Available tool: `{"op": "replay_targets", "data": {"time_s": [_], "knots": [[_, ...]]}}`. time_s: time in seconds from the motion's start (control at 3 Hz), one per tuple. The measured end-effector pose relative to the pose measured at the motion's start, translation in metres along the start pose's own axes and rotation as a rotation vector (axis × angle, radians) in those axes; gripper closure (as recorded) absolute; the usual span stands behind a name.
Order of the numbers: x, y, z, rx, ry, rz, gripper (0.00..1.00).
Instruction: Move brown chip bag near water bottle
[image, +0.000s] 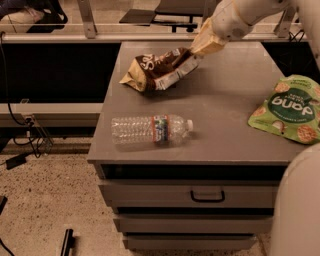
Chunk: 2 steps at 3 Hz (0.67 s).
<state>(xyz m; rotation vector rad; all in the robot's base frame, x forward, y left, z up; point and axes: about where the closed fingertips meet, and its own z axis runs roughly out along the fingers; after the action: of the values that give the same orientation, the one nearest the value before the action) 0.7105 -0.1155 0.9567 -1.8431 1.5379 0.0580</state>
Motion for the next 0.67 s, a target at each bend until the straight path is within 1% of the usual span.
{"op": "replay_targets", "data": {"time_s": [0.33,0.67], "knots": [[0.003,0.041,-0.022,-0.059,-0.032,-0.006,1.0],[0.005,0.065,-0.025,-0.096,-0.053,0.006,1.0]]}}
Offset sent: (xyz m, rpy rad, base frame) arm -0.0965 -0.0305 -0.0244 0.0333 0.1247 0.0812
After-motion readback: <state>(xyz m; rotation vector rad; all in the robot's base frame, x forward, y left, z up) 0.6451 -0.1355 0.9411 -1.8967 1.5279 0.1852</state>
